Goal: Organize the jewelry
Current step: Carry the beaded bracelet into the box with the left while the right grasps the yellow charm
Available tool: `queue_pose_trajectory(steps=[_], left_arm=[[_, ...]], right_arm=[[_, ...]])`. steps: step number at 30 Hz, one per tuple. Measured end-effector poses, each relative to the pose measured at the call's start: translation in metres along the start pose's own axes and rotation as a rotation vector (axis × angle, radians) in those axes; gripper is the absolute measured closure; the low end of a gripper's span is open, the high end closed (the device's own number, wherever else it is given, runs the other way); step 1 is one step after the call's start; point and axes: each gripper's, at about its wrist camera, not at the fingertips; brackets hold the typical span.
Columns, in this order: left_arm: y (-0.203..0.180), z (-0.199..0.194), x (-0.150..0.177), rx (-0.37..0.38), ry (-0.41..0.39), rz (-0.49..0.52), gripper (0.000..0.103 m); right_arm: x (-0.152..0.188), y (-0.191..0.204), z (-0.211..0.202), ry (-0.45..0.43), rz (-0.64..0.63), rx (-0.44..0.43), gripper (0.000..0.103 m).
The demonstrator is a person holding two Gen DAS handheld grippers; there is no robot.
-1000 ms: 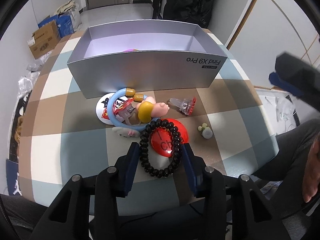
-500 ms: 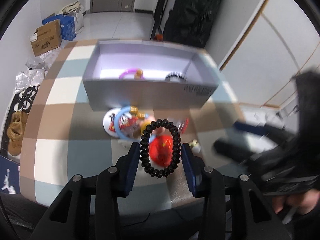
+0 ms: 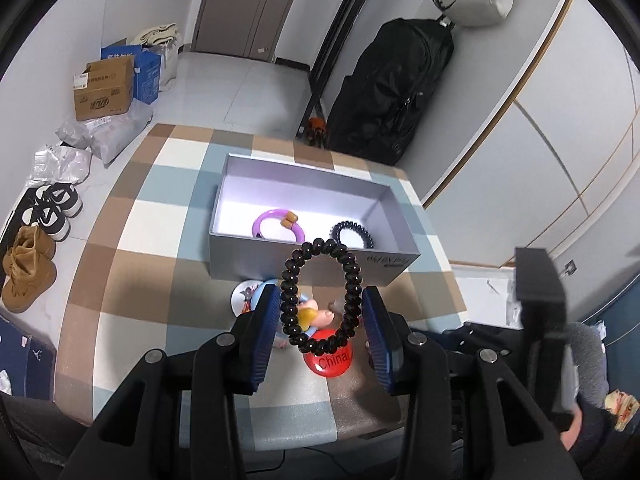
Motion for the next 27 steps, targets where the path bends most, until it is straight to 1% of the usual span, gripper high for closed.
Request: queue_pose_trajectory(steps=[4, 5, 7, 9, 12, 15, 17, 21, 27], left_arm=[[0.008, 0.001, -0.005, 0.016, 0.002, -0.029, 0.067], [0.009, 0.0, -0.005, 0.017, 0.0, -0.032, 0.067], [0.011, -0.001, -0.008, 0.02, -0.004, -0.037, 0.067], [0.013, -0.001, -0.01, 0.018, -0.01, -0.041, 0.067], [0.016, -0.002, -0.015, 0.019, -0.017, -0.049, 0.067], [0.018, -0.004, -0.017, 0.025, -0.025, -0.055, 0.067], [0.018, -0.005, -0.02, 0.041, -0.03, -0.059, 0.067], [0.016, -0.006, -0.024, 0.052, -0.039, -0.06, 0.067], [0.015, -0.002, -0.033, 0.044, -0.038, -0.077, 0.067]], right_arm=[[-0.001, 0.003, 0.003, 0.007, -0.028, 0.037, 0.075], [-0.002, 0.004, 0.003, 0.006, -0.03, 0.035, 0.079], [-0.003, 0.005, 0.005, 0.008, -0.037, 0.041, 0.081], [-0.004, 0.007, 0.005, 0.007, -0.054, 0.039, 0.092], [-0.005, 0.007, 0.007, 0.011, -0.059, 0.057, 0.092], [-0.007, 0.002, 0.004, 0.008, -0.027, 0.07, 0.092], [-0.009, -0.005, 0.002, -0.001, 0.013, 0.059, 0.092], [-0.011, -0.014, -0.013, -0.058, 0.07, 0.031, 0.092], [-0.025, -0.022, -0.035, -0.178, 0.116, -0.004, 0.092]])
Point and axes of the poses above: each gripper's, at about its wrist camera, not at the fingertips, and z roughly the way its jaws point, y to its left, x to its underside, and after that the axes turned 10 degrees about -z, right-handed
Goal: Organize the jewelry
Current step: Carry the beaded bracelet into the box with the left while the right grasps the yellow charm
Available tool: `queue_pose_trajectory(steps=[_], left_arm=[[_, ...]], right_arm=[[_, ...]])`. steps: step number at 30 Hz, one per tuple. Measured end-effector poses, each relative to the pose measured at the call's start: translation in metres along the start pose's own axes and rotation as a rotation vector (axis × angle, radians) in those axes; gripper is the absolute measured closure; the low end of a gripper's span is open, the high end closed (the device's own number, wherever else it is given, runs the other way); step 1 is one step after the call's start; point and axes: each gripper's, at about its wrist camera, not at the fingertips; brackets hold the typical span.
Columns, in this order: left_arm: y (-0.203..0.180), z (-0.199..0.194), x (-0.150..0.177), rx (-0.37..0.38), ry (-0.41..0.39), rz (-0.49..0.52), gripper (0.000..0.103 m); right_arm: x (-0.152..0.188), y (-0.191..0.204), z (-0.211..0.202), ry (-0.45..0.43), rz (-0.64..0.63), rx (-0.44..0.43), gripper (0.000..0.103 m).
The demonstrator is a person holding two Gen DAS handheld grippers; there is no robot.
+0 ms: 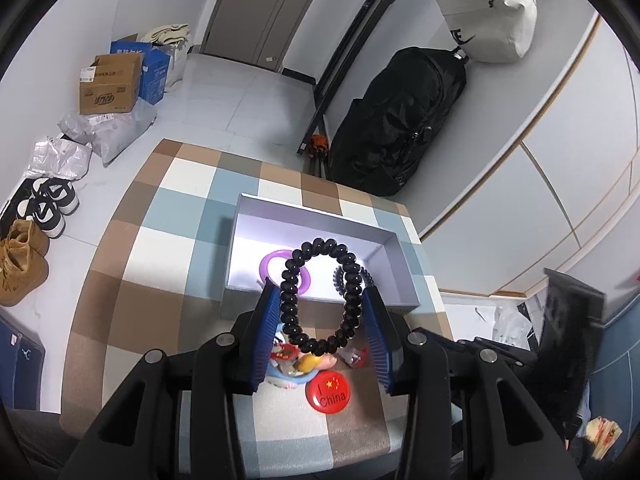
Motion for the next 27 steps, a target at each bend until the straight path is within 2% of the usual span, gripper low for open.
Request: queue_pose_trajectory(steps=[6, 15, 27], left_arm=[[-0.008, 0.004, -0.013, -0.019, -0.001, 0.022, 0.067], [-0.018, 0.023, -0.035, -0.046, 0.028, 0.041, 0.067], [-0.018, 0.06, -0.047, -0.041, 0.084, 0.052, 0.067]], right_arm=[[-0.023, -0.007, -0.006, -0.086, 0.046, -0.026, 0.092], [-0.048, -0.026, -0.007, -0.135, 0.16, -0.097, 0.092], [-0.07, -0.044, 0.013, -0.107, 0.211, -0.103, 0.092]])
Point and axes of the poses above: each gripper's, at about its wrist camera, not at the fingertips, and z roughly the way its jaws point, y to its left, x to its underside, and after that the axes turned 10 degrees about -z, right-handed
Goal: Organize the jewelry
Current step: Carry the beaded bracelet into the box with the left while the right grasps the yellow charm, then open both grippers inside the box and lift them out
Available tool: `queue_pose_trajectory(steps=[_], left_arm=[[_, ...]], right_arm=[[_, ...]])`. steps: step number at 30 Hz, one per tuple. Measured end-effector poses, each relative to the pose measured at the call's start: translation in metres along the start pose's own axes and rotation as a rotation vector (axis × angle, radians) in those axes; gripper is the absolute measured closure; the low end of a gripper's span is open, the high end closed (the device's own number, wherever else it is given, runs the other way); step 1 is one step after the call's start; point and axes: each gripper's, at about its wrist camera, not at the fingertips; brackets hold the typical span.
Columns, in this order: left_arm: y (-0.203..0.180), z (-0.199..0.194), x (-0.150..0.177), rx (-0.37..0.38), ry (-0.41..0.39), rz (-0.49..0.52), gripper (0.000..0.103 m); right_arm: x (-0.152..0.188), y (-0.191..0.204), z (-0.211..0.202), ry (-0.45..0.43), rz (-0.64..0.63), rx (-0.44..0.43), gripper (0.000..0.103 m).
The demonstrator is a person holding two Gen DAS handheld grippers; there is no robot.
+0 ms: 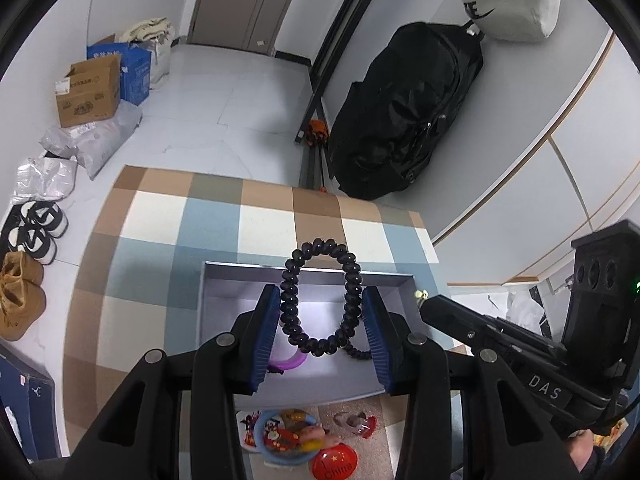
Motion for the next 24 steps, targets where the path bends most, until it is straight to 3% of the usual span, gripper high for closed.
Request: queue_pose_trajectory(steps=[19, 24], left_arm=[[0.016, 0.023, -0.007, 0.036, 0.067, -0.055, 0.067], [0.008, 0.032, -0.005, 0.023, 0.14, -0.013, 0.063]], right_arm=[[-0.011, 0.004, 0.026, 0.027, -0.023, 0.0, 0.089], [-0.009, 0.003, 0.028, 0.035, -0.022, 0.002, 0.089]])
Point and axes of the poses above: each gripper's, at about its wrist camera, not at the fingertips, and z roughly the way its jaws point, y to its left, x to its underside, and after that the axes turned 10 degrees about -z, right-handed
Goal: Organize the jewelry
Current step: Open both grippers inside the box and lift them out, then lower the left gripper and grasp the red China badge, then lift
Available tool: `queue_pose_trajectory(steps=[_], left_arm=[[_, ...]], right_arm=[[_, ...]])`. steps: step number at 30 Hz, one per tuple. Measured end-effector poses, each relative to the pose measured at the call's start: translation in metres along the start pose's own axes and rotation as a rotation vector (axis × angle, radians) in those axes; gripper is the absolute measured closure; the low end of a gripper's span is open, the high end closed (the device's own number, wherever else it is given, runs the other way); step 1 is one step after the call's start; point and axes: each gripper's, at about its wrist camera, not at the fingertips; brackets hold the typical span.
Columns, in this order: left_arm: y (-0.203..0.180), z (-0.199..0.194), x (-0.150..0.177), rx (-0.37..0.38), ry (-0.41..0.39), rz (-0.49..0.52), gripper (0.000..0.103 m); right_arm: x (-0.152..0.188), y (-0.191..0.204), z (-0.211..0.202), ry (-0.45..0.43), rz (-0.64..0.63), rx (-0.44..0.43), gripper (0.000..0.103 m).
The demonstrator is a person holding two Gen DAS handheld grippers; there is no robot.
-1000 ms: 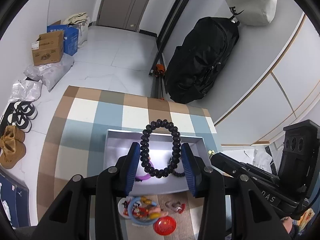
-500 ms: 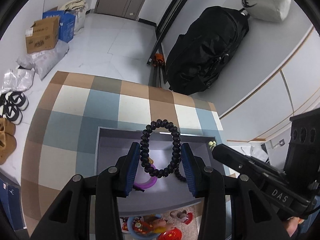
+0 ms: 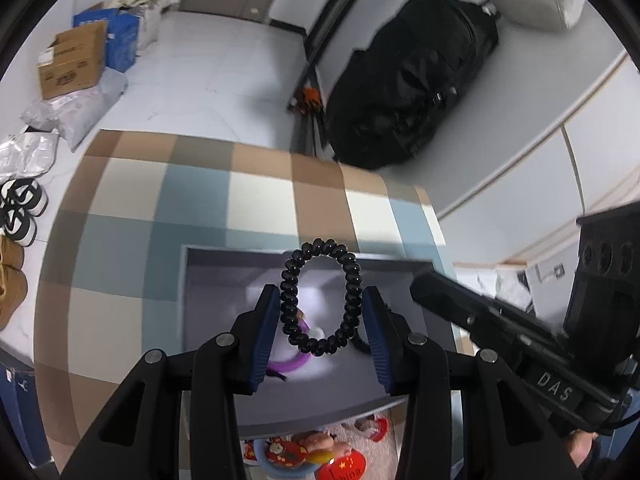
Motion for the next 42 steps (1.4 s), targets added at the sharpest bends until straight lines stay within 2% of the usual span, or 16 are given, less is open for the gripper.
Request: queue_pose_trajectory(steps=[2, 4, 5, 6, 7, 11, 13, 19, 28, 30, 33, 36, 38, 39, 42], left_arm=[[-0.003, 0.004, 0.001, -0.045, 0.017, 0.005, 0.055], [-0.003, 0.004, 0.002, -0.03, 0.019, 0.003, 0.051], [-0.002, 0.003, 0.002, -0.032, 0.015, -0.002, 0.049], [-0.002, 0.001, 0.003, -0.031, 0.013, -0.002, 0.042], [-0.002, -0.001, 0.003, -0.026, 0.006, -0.001, 0.038], [-0.002, -0.005, 0.005, -0.034, -0.01, 0.001, 0.037], [-0.001, -0.007, 0.006, -0.051, -0.022, -0.005, 0.037], [0.003, -0.017, 0.009, -0.103, -0.073, -0.008, 0.037], [0.01, -0.03, 0.024, -0.099, -0.118, -0.01, 0.037], [0.011, -0.031, 0.027, -0.105, -0.124, -0.006, 0.037], [0.013, -0.032, 0.034, -0.075, -0.096, -0.006, 0.037], [0.012, -0.038, 0.045, -0.092, -0.102, 0.002, 0.036], [0.008, -0.041, 0.052, -0.103, -0.108, 0.013, 0.031], [0.008, -0.042, 0.056, -0.102, -0.106, 0.014, 0.025], [0.004, -0.045, 0.067, -0.107, -0.113, 0.02, 0.025]], right_arm=[[-0.001, -0.001, -0.001, -0.007, 0.003, 0.001, 0.086], [-0.001, -0.003, -0.004, -0.022, 0.004, 0.02, 0.074], [0.0, -0.005, -0.006, -0.031, 0.009, 0.027, 0.063], [0.0, -0.007, -0.008, -0.04, 0.018, 0.03, 0.053], [0.001, -0.008, -0.01, -0.046, 0.025, 0.029, 0.051], [0.004, -0.01, -0.013, -0.05, 0.027, 0.044, 0.033], [0.006, -0.011, -0.014, -0.052, 0.029, 0.043, 0.033], [0.014, -0.014, -0.019, -0.053, 0.034, 0.05, 0.02], [0.027, -0.008, -0.036, -0.084, -0.001, 0.062, 0.015], [0.029, -0.008, -0.039, -0.089, 0.0, 0.064, 0.009], [0.031, -0.007, -0.046, -0.112, -0.001, 0.069, 0.003], [0.034, -0.005, -0.053, -0.131, -0.017, 0.103, 0.0], [0.037, -0.006, -0.054, -0.126, -0.02, 0.099, 0.0], [0.039, -0.006, -0.054, -0.122, -0.02, 0.1, 0.0], [0.046, -0.007, -0.056, -0.109, -0.027, 0.117, 0.0]])
Point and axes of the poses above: each gripper's, at about its wrist camera, not at the fingertips, and z roughly the way its jaws point, y to its left, x to its underside, and after that the axes turned 10 degrees about -z, right-handed
